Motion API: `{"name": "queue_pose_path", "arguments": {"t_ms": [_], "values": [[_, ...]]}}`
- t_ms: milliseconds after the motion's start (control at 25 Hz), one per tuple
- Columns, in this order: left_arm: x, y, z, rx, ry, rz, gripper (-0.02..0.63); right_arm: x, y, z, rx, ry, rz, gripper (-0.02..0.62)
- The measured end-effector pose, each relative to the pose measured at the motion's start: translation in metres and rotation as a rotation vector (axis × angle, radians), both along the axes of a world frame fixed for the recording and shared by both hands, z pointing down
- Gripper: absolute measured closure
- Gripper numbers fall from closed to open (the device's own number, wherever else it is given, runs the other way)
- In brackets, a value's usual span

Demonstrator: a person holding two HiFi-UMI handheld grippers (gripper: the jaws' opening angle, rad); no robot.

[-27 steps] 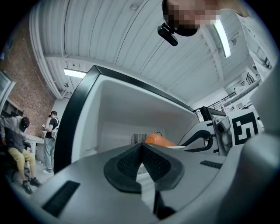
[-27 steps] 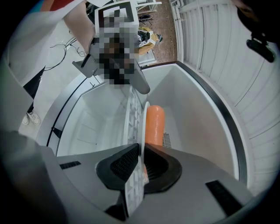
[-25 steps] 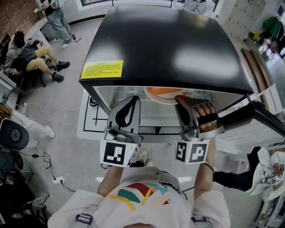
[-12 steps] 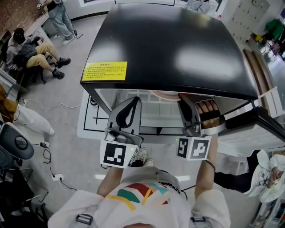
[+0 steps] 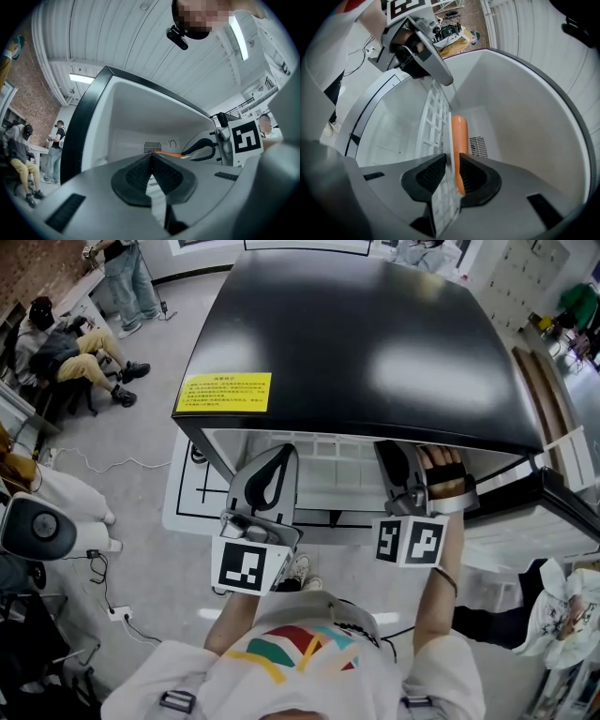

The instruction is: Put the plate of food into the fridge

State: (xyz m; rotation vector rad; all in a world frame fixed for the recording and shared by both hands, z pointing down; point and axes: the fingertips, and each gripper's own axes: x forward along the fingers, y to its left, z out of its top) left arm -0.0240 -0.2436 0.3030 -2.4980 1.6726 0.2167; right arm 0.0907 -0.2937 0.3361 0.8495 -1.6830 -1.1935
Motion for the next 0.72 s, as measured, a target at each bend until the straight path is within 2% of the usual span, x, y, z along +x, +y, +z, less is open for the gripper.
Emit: {"name": "queue_pose_path", "arguments": {"t_ms": [320,720], "values": [[0.004,-0.001,0.002,-0.002,-0.012,0.003,0.601,-0.005,-0.001,-0.003,-0.110,-0.098,-0.055,0.460],[0.003,-0.004,0.010,-0.022,-0.018,0.009,0.601,-0.012,0.001,-0.007,-0.281,-0.281,-0.148,0.454]]}}
